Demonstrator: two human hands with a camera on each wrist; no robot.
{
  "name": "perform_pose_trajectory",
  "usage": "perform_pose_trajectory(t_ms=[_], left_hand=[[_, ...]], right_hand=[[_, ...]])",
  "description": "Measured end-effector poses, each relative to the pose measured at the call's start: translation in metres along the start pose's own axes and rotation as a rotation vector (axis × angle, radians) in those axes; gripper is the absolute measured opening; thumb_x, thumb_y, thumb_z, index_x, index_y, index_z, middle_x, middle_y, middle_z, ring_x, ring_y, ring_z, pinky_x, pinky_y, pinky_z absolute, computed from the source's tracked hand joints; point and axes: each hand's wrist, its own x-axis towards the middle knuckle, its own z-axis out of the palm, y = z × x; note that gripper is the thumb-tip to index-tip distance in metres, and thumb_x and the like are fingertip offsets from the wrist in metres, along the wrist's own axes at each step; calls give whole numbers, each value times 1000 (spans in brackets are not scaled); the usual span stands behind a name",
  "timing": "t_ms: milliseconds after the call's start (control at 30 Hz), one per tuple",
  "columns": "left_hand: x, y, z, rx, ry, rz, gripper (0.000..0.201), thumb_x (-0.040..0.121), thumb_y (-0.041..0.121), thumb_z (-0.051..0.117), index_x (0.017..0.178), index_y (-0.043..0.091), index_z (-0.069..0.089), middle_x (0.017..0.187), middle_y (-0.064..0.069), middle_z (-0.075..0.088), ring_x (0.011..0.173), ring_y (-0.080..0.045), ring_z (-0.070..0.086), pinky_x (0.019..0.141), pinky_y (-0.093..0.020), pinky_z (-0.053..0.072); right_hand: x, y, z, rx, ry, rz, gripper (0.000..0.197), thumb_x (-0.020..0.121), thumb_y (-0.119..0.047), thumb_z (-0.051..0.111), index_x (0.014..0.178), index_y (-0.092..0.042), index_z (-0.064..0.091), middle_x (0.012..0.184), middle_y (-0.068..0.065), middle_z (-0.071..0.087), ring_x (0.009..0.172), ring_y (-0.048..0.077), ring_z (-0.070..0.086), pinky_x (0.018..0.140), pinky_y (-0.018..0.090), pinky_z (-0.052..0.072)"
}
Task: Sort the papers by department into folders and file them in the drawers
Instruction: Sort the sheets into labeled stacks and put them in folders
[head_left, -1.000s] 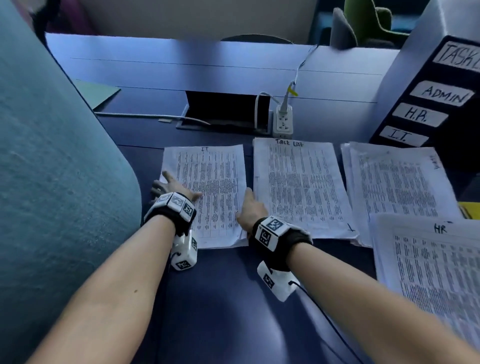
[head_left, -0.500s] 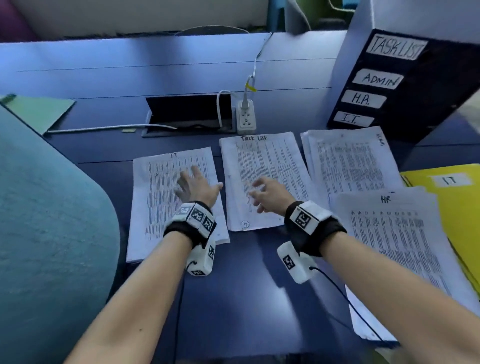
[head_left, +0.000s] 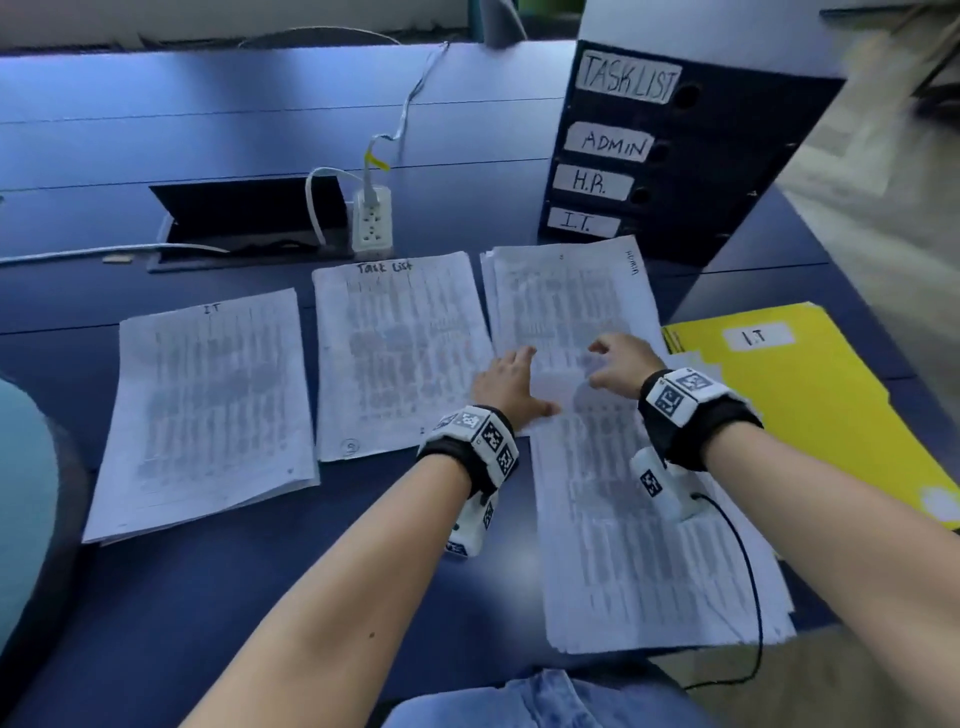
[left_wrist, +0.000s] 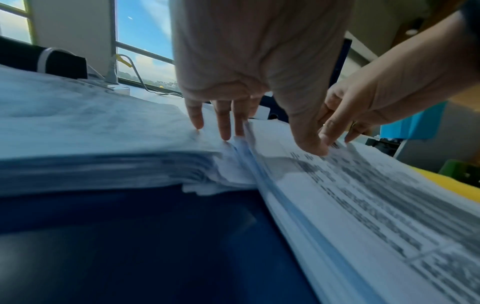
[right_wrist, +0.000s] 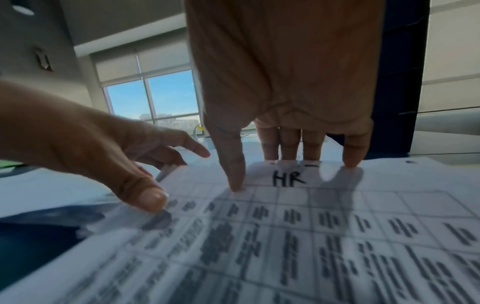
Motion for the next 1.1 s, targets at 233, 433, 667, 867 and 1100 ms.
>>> perform_pose_trajectory(t_ms=[233, 433, 667, 867, 1100], left_hand=[[13, 22, 31, 162, 10, -101, 100, 71, 44, 73, 145, 15, 11, 143, -5, 37, 129, -26, 38, 108, -43, 28], [14, 24, 37, 65, 56, -142, 106, 67, 36, 79, 146, 16, 10, 143, -4, 37, 129, -24, 37, 113, -40, 22], [17, 29, 23, -954, 218, -337, 82, 57, 9, 84, 125, 9, 40, 116, -13, 57, 103, -27, 58, 89, -41, 52], [11, 51, 0, -1121, 223, -180, 36, 72, 15, 74, 101, -1, 60, 94, -13, 64, 90, -27, 61, 82, -37, 52], [-14, 61, -66, -1160, 426, 42, 9, 82, 2, 63, 85, 10, 60, 81, -3, 65, 76, -16, 60, 72, -27, 55]], right_hand=[[9, 28, 6, -260, -105, -94, 55, 79, -38, 68, 126, -18, 46, 133, 4, 43, 125, 25, 37, 104, 48, 23], [17, 31, 1, -267, -265, -163, 44, 78, -35, 68, 115, -16, 52, 108, 2, 58, 111, 22, 50, 104, 46, 22], [15, 43, -41, -26, -199, -342, 18, 87, -27, 62, 95, -11, 60, 94, 7, 60, 97, 24, 53, 86, 38, 34], [4, 23, -78, 139, 232, -297, 16, 84, -38, 65, 85, -22, 61, 98, -3, 57, 117, 24, 44, 102, 40, 20], [-11, 32, -84, 699, 837, -83, 88, 70, -57, 68, 139, -17, 32, 142, 6, 31, 132, 22, 30, 107, 45, 22]])
